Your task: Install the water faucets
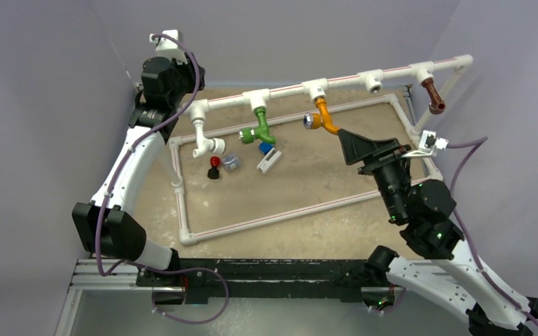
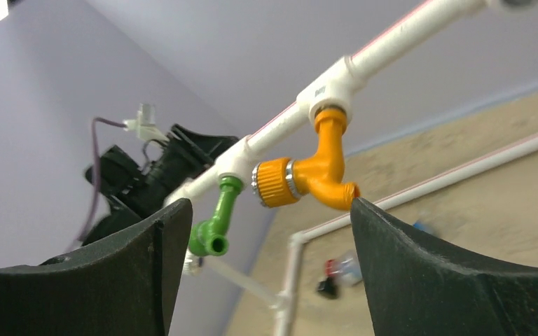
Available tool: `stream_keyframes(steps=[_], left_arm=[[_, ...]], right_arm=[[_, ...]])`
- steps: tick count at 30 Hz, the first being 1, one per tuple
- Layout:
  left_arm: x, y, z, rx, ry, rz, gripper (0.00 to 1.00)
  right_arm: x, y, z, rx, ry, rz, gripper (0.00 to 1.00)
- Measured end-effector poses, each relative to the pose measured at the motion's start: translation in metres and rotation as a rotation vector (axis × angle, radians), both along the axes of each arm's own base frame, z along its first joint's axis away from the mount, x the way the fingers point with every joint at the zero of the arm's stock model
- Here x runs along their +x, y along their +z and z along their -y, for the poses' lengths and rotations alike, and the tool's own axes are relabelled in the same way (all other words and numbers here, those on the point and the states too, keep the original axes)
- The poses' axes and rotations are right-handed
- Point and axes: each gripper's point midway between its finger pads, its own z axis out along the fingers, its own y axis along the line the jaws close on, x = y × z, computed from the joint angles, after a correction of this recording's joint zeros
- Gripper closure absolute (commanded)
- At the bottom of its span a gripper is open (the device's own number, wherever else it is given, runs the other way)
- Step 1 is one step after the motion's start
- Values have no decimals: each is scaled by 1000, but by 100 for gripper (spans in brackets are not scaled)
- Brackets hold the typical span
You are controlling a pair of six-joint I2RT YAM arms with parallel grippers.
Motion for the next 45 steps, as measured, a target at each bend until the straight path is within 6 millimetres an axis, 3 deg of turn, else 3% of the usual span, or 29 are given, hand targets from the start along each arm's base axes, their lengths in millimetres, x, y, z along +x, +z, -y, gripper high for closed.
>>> stream_keyframes(steps=[8, 18, 25, 35, 45], left_arm=[[0, 0, 0, 0, 0, 0, 61], [0, 0, 0, 0, 0, 0, 61], [0, 0, 0, 0, 0, 0, 61], [0, 0, 0, 0, 0, 0, 61], [0, 0, 0, 0, 0, 0, 61]], right_arm=[[7, 21, 14, -471, -101, 172, 15], [23, 8, -2, -1141, -63, 394, 18], [37, -18, -17, -1502, 13, 508, 17], [52, -27, -20, -1683, -53, 607, 19], [68, -30, -29, -1763, -176, 653, 29]])
